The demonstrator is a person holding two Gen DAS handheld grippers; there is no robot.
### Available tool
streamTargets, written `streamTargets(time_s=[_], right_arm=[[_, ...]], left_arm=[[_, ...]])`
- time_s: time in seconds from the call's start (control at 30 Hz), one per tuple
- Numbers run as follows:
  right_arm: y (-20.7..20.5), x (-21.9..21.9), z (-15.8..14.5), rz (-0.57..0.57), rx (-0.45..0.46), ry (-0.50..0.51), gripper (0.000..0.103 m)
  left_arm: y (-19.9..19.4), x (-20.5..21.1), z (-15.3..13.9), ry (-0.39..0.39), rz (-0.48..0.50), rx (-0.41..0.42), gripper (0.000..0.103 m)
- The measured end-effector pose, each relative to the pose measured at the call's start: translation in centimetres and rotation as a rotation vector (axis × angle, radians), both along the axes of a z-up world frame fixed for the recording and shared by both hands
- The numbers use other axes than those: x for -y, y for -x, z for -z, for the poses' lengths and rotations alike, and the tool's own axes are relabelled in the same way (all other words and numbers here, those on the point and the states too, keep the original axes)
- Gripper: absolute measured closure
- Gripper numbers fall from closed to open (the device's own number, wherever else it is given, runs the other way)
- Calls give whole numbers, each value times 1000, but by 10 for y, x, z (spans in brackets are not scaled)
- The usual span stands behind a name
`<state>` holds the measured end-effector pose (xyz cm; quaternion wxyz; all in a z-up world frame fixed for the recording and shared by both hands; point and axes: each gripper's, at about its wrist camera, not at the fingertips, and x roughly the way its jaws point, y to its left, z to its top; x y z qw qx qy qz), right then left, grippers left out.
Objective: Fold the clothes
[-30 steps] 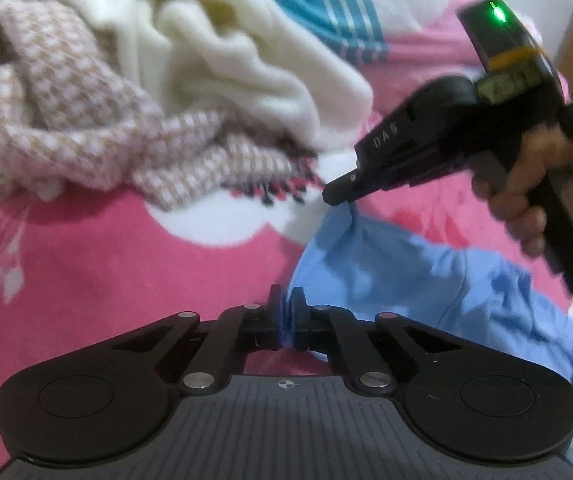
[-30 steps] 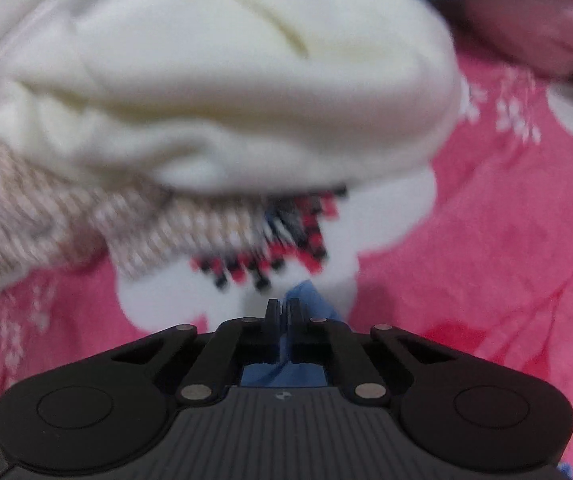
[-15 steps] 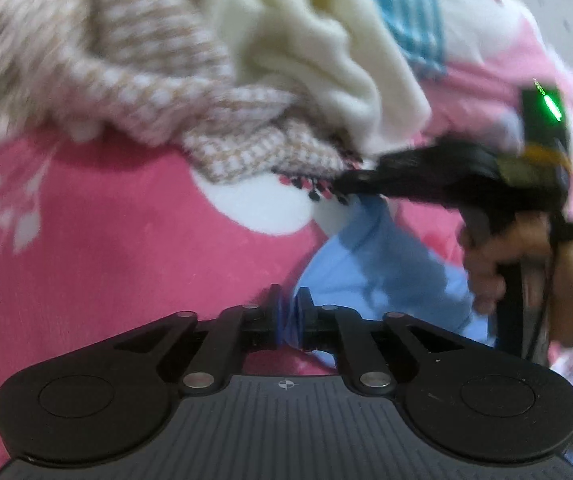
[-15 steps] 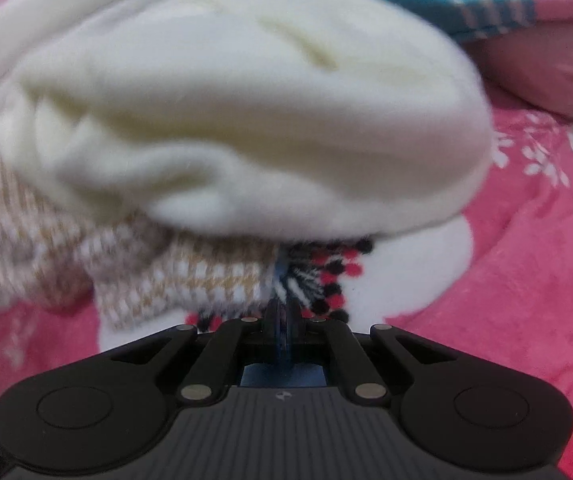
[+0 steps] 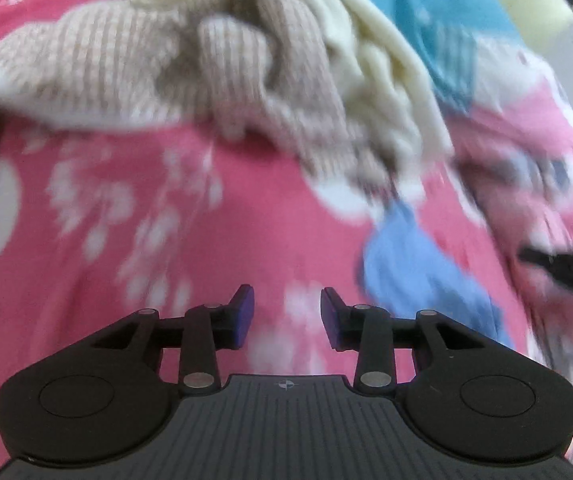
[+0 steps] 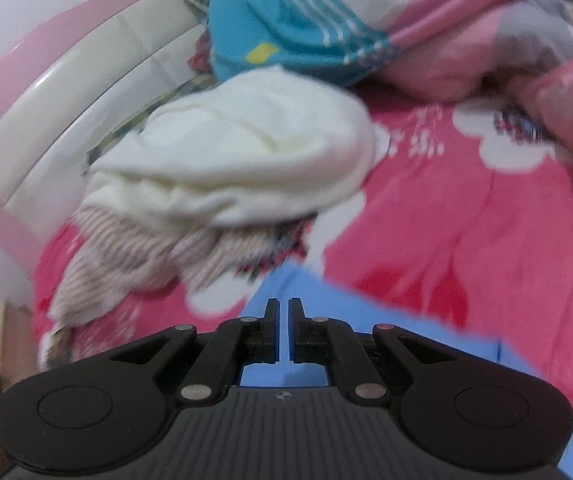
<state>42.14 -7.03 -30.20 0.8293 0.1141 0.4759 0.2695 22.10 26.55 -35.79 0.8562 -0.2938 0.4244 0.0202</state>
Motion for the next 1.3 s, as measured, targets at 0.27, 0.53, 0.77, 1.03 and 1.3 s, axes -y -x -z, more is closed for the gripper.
streamTargets(time_s=[0.27, 0.53, 0.77, 1.03, 1.3], right_arm=[[65, -11, 25, -49, -182, 28, 99], [83, -32, 43, -76, -191, 92, 99], [83, -35, 46, -69, -197, 135, 99], [82, -35, 47, -56, -198, 166, 99], [82, -37, 54, -74, -174, 209, 99]], left_arm=[[85, 73, 6, 48, 328, -199, 68], [110, 113, 22, -83, 387, -220, 75], [113, 117, 16, -84, 379, -231, 95], [127, 108, 1, -31, 172, -255, 103], [141, 102, 5, 10, 61, -303, 103]])
